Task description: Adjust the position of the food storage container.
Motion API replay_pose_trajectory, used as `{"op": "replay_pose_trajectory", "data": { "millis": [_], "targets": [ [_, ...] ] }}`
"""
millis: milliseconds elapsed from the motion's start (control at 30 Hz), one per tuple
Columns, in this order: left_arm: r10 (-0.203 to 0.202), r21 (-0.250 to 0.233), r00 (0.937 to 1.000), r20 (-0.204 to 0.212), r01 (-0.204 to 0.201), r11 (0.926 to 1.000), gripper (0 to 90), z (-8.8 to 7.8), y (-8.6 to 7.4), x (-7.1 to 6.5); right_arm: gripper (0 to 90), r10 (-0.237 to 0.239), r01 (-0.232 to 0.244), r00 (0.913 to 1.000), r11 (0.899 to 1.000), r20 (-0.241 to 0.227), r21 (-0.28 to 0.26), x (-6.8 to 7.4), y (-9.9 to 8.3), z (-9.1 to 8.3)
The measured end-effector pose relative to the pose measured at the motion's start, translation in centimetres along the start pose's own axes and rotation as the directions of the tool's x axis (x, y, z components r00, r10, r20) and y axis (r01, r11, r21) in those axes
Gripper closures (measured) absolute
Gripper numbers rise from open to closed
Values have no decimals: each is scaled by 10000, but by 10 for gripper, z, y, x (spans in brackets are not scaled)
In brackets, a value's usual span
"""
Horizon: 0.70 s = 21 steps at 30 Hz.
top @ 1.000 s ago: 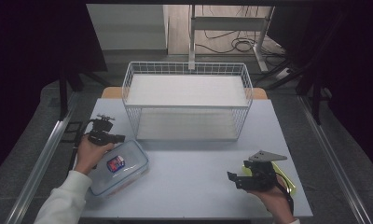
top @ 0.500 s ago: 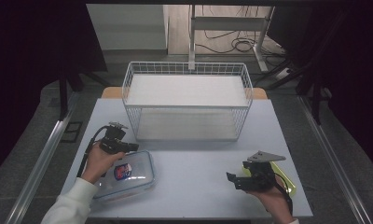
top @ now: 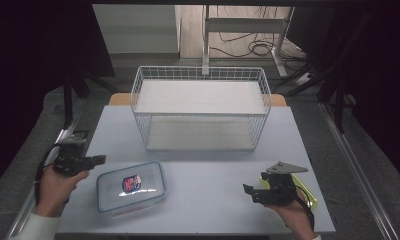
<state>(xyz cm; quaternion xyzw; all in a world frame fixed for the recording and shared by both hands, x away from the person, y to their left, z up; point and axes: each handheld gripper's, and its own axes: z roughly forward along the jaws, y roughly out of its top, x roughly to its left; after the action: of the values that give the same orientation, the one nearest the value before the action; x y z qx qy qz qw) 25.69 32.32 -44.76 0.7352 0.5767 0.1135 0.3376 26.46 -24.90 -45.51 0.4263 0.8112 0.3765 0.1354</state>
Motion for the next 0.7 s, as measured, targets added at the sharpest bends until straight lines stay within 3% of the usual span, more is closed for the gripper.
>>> {"op": "replay_pose_trajectory", "data": {
  "millis": [100, 133, 167, 233, 300, 567, 700],
  "targets": [
    [-350, 249, 9994, -63, 352, 9991, 900, -6, -26, 14, 209, -73, 73, 10000, 10000, -25, -19, 3, 2, -1],
    [-609, 364, 9981, -85, 611, 9975, 900, -8, -45, 22, 208, -113, 113, 9999, 9999, -48, -10, 5, 2, -1],
    [-609, 364, 9981, -85, 611, 9975, 900, -8, -45, 22, 208, -113, 113, 9999, 9999, -48, -10, 5, 2, -1],
    [-755, 557, 9971, 111, 748, 9956, 900, -8, -66, 24, 209, -200, 199, 9998, 9998, -83, -8, 9, 4, 1],
    [-755, 707, 9969, 225, 738, 9948, 900, -4, -75, 21, 209, -193, 193, 9998, 9998, -81, 28, 10, 4, 2],
    [-524, 1207, 9945, 902, 413, 9918, 900, 21, -84, 5, 208, -128, 128, 9999, 9999, -58, 64, 7, 2, 4],
    [-553, 1335, 9942, 921, 427, 9901, 900, 26, -83, 5, 208, -125, 126, 9999, 9999, -37, 42, 7, 2, 2]
  ]
}}
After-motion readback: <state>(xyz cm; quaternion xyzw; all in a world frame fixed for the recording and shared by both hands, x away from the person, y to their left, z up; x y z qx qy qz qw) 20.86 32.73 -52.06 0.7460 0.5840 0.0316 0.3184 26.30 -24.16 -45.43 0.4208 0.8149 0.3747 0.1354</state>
